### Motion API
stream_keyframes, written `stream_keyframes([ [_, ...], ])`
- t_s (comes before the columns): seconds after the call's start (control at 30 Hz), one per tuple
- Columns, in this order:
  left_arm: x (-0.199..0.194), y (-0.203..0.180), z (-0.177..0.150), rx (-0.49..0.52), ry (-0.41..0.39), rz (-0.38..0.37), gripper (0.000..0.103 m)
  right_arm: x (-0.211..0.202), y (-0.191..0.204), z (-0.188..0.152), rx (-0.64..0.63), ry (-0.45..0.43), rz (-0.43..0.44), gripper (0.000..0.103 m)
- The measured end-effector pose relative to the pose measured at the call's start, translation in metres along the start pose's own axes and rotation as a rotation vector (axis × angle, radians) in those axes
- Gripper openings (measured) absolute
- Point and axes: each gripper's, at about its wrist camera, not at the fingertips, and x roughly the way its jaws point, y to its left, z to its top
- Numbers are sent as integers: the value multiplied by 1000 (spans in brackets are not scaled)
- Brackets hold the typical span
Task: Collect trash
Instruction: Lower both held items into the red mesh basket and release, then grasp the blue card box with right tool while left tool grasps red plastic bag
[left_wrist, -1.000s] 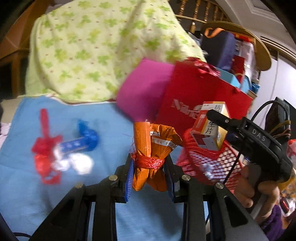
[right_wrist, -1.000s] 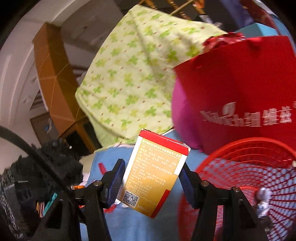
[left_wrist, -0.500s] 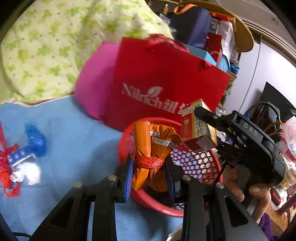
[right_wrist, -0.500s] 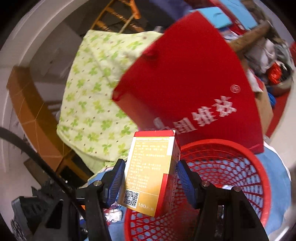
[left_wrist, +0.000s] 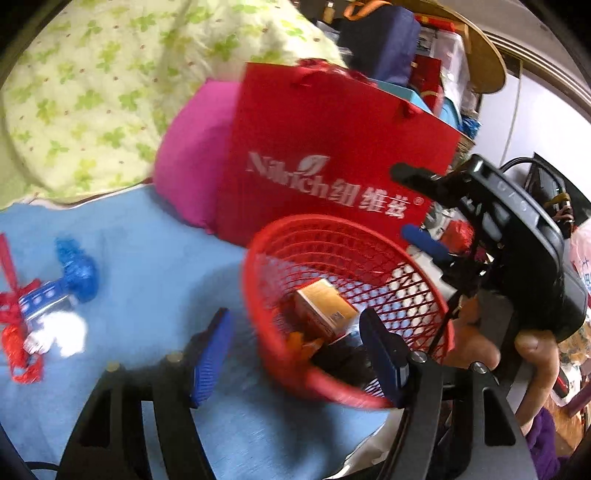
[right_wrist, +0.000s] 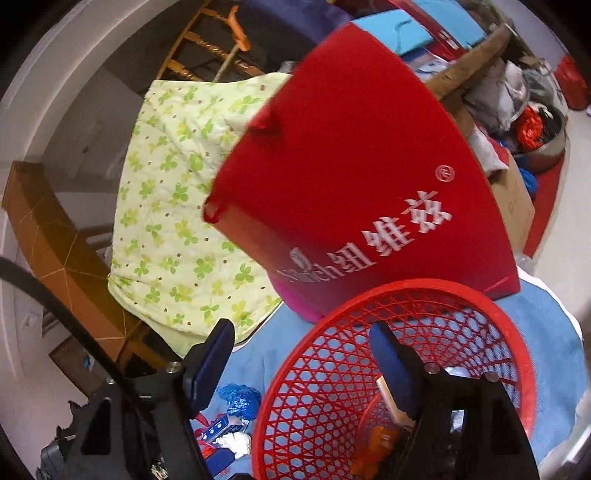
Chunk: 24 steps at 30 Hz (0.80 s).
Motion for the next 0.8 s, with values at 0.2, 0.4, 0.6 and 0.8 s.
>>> stream_keyframes([
  [0.2, -35, 59, -36, -79, 7, 145, 71, -3, 48, -19, -153, -28, 96, 79],
  [0.4, -76, 135, -79, -212, 5, 335, 71, 3, 103, -52, -286, -28, 235, 79],
  [0.6, -116, 200, -107, -360, -25, 439, 71, 34, 146, -98, -364, 95, 295, 79],
  [0.8, -132, 234, -121, -398, -59, 508, 71, 79, 164, -136, -358, 284, 274, 79],
])
